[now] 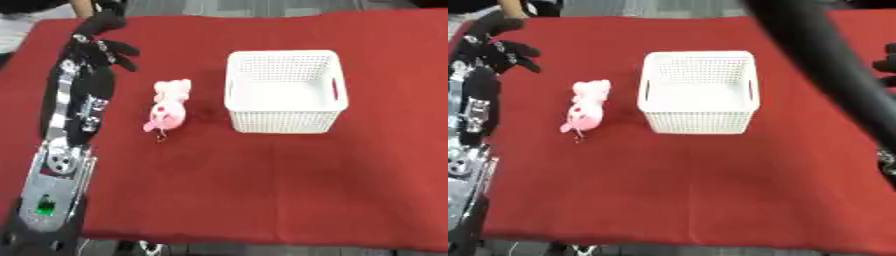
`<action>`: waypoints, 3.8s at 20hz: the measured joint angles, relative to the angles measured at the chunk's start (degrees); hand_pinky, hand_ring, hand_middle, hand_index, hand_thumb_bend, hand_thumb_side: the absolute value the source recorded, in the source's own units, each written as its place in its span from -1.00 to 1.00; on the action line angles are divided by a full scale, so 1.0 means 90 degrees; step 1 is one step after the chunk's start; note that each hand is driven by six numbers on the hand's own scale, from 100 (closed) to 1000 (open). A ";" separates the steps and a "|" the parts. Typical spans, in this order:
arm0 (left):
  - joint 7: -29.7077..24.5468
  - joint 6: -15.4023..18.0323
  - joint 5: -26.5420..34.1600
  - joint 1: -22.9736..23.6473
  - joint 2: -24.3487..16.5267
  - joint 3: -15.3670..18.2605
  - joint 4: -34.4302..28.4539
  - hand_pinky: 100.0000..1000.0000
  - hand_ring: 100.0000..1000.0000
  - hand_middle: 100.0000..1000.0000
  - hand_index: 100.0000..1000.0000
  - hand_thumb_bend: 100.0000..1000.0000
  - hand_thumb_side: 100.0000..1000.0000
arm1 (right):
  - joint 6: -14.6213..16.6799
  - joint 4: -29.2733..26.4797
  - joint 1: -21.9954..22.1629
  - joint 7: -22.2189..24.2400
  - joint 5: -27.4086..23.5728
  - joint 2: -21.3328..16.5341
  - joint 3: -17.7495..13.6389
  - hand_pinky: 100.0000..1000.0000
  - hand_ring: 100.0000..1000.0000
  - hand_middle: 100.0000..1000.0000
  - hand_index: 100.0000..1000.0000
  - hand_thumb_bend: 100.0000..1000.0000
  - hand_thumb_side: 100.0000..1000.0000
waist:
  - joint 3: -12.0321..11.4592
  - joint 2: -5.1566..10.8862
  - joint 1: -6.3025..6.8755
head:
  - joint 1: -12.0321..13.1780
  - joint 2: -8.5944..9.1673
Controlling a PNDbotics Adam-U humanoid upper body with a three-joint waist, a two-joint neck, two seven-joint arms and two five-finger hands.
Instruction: Pick up objects on the table and place them in the box.
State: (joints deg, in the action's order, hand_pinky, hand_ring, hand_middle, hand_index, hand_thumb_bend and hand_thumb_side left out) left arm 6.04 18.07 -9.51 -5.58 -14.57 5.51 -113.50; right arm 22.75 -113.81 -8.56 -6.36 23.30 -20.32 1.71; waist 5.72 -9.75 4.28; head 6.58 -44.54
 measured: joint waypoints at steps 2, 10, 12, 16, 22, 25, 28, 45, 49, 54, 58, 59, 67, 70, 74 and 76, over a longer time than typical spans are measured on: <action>0.0031 -0.0193 -0.0094 0.0005 -0.0038 -0.0034 0.0000 -0.21 0.16 0.46 0.83 0.08 0.24 | -0.0002 0.0000 -0.0002 0.0018 0.0002 -0.0001 0.0001 0.17 0.44 0.58 0.64 -0.89 0.49 | 0.0026 -0.0033 0.0003 | -0.0006 0.0000; -0.0332 -0.0827 -0.1047 -0.0229 -0.0698 -0.0054 0.0108 -0.17 0.19 0.49 0.80 0.25 0.21 | -0.0034 0.0000 -0.0002 0.0087 0.0022 0.0000 0.0010 0.17 0.44 0.58 0.64 -0.88 0.48 | 0.0076 -0.0061 0.0063 | 0.0004 0.0000; -0.0457 -0.0932 -0.1355 -0.0326 -0.0955 -0.0072 0.0240 -0.18 0.20 0.49 0.79 0.27 0.21 | -0.0040 0.0000 0.0000 0.0114 0.0022 0.0000 0.0025 0.17 0.44 0.58 0.64 -0.88 0.48 | 0.0102 -0.0062 0.0080 | 0.0030 0.0000; -0.0564 -0.0998 -0.1812 -0.0578 -0.1400 -0.0120 0.0509 -0.17 0.22 0.49 0.77 0.30 0.20 | -0.0058 0.0000 0.0002 0.0160 0.0022 0.0000 0.0044 0.17 0.44 0.58 0.64 -0.87 0.48 | 0.0148 -0.0068 0.0106 | 0.0075 0.0000; -0.0623 -0.0857 -0.1958 -0.0975 -0.1959 -0.0323 0.1063 -0.18 0.21 0.49 0.78 0.15 0.31 | -0.0069 0.0000 0.0003 0.0226 0.0021 0.0001 0.0082 0.18 0.45 0.59 0.64 -0.87 0.48 | 0.0175 -0.0104 0.0137 | 0.0379 0.0000; -0.0665 -0.0766 -0.1806 -0.1212 -0.2073 -0.0447 0.1498 -0.20 0.20 0.49 0.78 0.13 0.33 | -0.0076 0.0000 0.0003 0.0257 0.0018 0.0002 0.0092 0.18 0.45 0.59 0.64 -0.87 0.48 | 0.0211 -0.0104 0.0138 | 0.0647 0.0000; -0.0730 -0.0665 -0.1645 -0.1493 -0.2094 -0.0559 0.1939 -0.20 0.20 0.49 0.78 0.12 0.34 | -0.0063 0.0000 0.0003 0.0274 0.0010 0.0002 0.0121 0.17 0.45 0.58 0.64 -0.87 0.47 | 0.0255 -0.0118 0.0142 | 0.0793 0.0000; -0.1426 -0.0286 -0.1287 -0.2266 -0.2051 -0.1214 0.3163 -0.18 0.22 0.48 0.78 0.10 0.40 | -0.0033 0.0000 -0.0036 0.0343 -0.0025 0.0000 0.0126 0.18 0.45 0.59 0.64 -0.88 0.47 | 0.0407 -0.0184 0.0231 | 0.0841 0.0000; -0.1527 -0.0146 -0.1430 -0.2420 -0.2116 -0.1364 0.3570 -0.16 0.24 0.48 0.77 0.10 0.41 | -0.0030 0.0000 -0.0043 0.0351 -0.0038 -0.0013 0.0141 0.18 0.45 0.59 0.64 -0.88 0.47 | 0.0412 -0.0187 0.0251 | 0.0842 0.0000; -0.1568 0.0031 -0.1676 -0.2522 -0.2252 -0.1450 0.3985 -0.13 0.25 0.48 0.76 0.09 0.42 | -0.0027 0.0000 -0.0057 0.0355 -0.0046 -0.0051 0.0157 0.18 0.45 0.59 0.64 -0.88 0.47 | 0.0415 -0.0187 0.0255 | 0.0843 0.0000; -0.1522 0.0121 -0.1805 -0.2512 -0.2378 -0.1461 0.4163 -0.12 0.26 0.48 0.76 0.09 0.42 | -0.0017 0.0000 -0.0057 0.0366 -0.0048 -0.0053 0.0158 0.18 0.45 0.59 0.64 -0.88 0.47 | 0.0415 -0.0187 0.0256 | 0.0843 0.0000; -0.1511 0.0132 -0.1841 -0.2509 -0.2397 -0.1461 0.4192 -0.12 0.26 0.48 0.75 0.09 0.42 | -0.0014 0.0000 -0.0057 0.0368 -0.0048 -0.0053 0.0158 0.18 0.45 0.59 0.64 -0.89 0.47 | 0.0415 -0.0187 0.0256 | 0.0843 0.0000; -0.1457 0.0204 -0.1997 -0.2473 -0.2467 -0.1458 0.4341 -0.10 0.27 0.48 0.74 0.08 0.44 | -0.0005 0.0000 -0.0057 0.0379 -0.0048 -0.0053 0.0158 0.18 0.45 0.59 0.64 -0.89 0.47 | 0.0415 -0.0198 0.0256 | 0.0843 0.0000; -0.1462 0.0234 -0.2064 -0.2459 -0.2468 -0.1458 0.4357 -0.08 0.29 0.48 0.73 0.10 0.43 | -0.0005 0.0000 -0.0057 0.0381 -0.0048 -0.0053 0.0158 0.18 0.46 0.59 0.63 -0.89 0.46 | 0.0415 -0.0220 0.0256 | 0.0841 0.0000; -0.1462 0.0237 -0.2321 -0.2575 -0.2459 -0.1450 0.4478 -0.06 0.30 0.49 0.72 0.14 0.40 | -0.0006 0.0000 -0.0057 0.0386 -0.0048 -0.0053 0.0159 0.18 0.45 0.59 0.63 -0.89 0.47 | 0.0414 -0.0220 0.0256 | 0.0840 0.0000; -0.1459 0.0243 -0.2485 -0.2663 -0.2449 -0.1445 0.4605 -0.04 0.31 0.49 0.71 0.16 0.40 | -0.0008 0.0000 -0.0057 0.0390 -0.0049 -0.0053 0.0159 0.18 0.45 0.59 0.62 -0.89 0.47 | 0.0415 -0.0220 0.0256 | 0.0839 0.0000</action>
State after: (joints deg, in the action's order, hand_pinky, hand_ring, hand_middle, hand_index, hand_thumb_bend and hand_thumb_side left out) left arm -7.10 20.26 -31.87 -29.54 -36.60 -7.50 -72.06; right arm 22.68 -113.81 -9.07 -2.85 22.86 -20.80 3.15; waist 9.45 -11.73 6.58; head 14.13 -44.54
